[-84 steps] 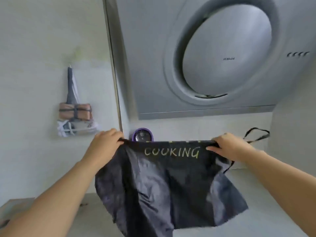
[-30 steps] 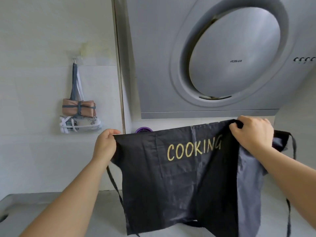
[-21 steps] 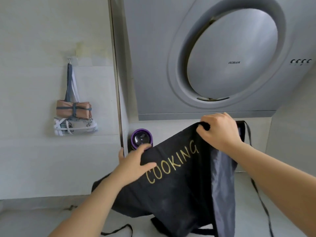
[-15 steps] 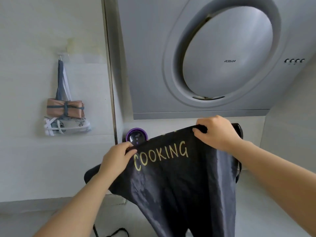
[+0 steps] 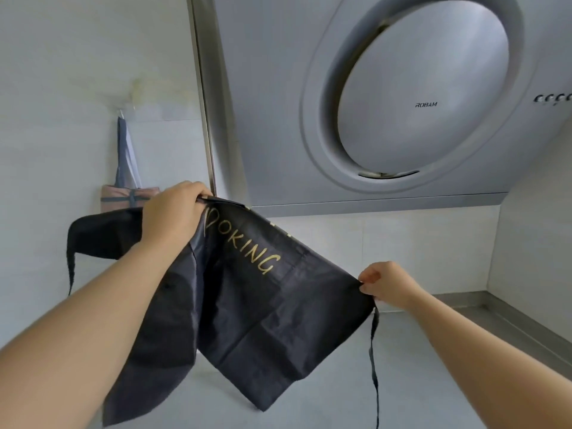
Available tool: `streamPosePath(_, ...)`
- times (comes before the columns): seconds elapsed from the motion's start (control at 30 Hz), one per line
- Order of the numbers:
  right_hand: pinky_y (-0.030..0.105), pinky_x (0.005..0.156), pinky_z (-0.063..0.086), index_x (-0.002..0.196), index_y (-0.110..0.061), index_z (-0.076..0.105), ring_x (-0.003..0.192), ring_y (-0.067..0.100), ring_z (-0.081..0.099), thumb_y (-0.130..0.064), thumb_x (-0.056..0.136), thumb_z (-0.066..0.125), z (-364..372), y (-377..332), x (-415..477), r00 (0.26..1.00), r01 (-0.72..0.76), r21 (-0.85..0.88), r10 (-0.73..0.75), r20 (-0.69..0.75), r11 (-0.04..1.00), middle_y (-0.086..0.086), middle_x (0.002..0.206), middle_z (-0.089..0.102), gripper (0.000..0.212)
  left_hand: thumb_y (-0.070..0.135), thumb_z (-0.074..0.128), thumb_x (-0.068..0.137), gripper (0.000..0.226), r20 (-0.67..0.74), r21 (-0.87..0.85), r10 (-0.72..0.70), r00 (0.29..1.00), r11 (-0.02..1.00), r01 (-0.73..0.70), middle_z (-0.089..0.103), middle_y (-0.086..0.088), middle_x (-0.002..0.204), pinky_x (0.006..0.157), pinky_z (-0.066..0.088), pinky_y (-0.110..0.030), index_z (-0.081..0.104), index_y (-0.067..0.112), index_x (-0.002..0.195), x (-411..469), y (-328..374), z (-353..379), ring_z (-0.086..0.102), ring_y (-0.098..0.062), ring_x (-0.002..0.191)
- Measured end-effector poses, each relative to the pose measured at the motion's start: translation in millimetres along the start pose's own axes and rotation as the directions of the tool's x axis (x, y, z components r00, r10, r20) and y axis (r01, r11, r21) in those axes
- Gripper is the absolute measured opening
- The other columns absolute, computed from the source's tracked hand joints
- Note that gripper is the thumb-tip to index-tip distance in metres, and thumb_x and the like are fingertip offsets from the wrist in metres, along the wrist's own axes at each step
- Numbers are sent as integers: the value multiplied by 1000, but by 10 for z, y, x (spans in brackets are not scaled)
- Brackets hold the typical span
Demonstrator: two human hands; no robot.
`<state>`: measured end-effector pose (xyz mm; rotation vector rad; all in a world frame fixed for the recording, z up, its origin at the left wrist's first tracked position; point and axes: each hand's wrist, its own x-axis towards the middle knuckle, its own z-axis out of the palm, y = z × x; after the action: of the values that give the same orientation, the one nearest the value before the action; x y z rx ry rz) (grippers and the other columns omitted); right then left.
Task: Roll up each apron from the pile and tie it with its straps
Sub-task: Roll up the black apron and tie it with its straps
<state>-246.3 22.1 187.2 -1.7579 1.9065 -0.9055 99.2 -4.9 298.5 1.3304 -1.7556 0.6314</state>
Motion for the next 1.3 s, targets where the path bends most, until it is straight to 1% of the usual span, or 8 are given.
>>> streamPosePath(0.23,30,84,51,108,-3,67,95,23,66,-6,94,54,-55,59,-28,937,-222,649,-25,348,728,14,108,70,20,22,52,97,18,125,48,-231,965,973,227,68,-12,100,66,46,-38,67,18,104,-239,-561,92,61,-34,89)
streamPosePath(0.37,32,78,47,108,-12,65,88,21,62,-7,96,49,-119,11,-5,919,-282,745,-53,391,604,8,100,68,21,27,54,96,17,236,45,-268,934,963,265,68,-10,97,68,44,-37,68,18,98,-456,-730,145,60,-32,92)
streamPosePath(0.5,30,69,44,85,-17,68,82,22,59,-1,93,32,-79,-154,10,970,-148,419,50,236,896,9,91,67,41,21,61,92,10,344,-84,-139,929,980,178,60,-1,86,72,45,-39,69,14,91,-436,-681,209,57,-23,84)
streamPosePath(0.67,29,80,52,86,-24,70,86,16,67,-28,86,66,-110,-178,2,977,104,208,-139,160,972,-3,88,70,6,20,63,91,13,375,-96,-116,920,982,163,58,0,80,69,39,-33,70,9,91,-363,-679,205,56,-22,82)
streamPosePath(0.87,39,104,26,107,-33,67,117,23,42,-43,92,53,-158,-221,98,930,113,-537,-279,-239,836,-5,117,54,23,22,60,92,9,406,-156,-64,911,978,138,61,-2,84,73,43,-33,67,19,87,-320,-480,128,57,-21,84)
streamPosePath(1.03,33,80,30,103,-28,64,106,24,47,-33,94,47,98,-271,-10,953,-9,-637,-187,-239,770,-3,109,62,20,32,54,95,20,459,-201,110,882,979,-18,63,7,85,78,50,-37,70,20,91,-197,49,14,59,-13,84)
streamPosePath(1.23,23,45,42,79,-10,52,62,26,64,-13,94,50,256,-133,2,983,-117,30,120,-139,993,7,70,62,15,33,49,97,24,409,-179,213,887,972,-151,64,6,97,84,47,-39,69,21,102,-71,385,-144,57,-16,93)
streamPosePath(1.3,21,34,41,89,-2,51,56,23,67,-4,97,43,137,-232,44,955,-202,660,295,-30,723,11,78,62,12,33,50,96,26,399,-177,186,898,977,-123,66,2,98,84,48,-40,70,17,103,-81,327,-133,59,-17,93)
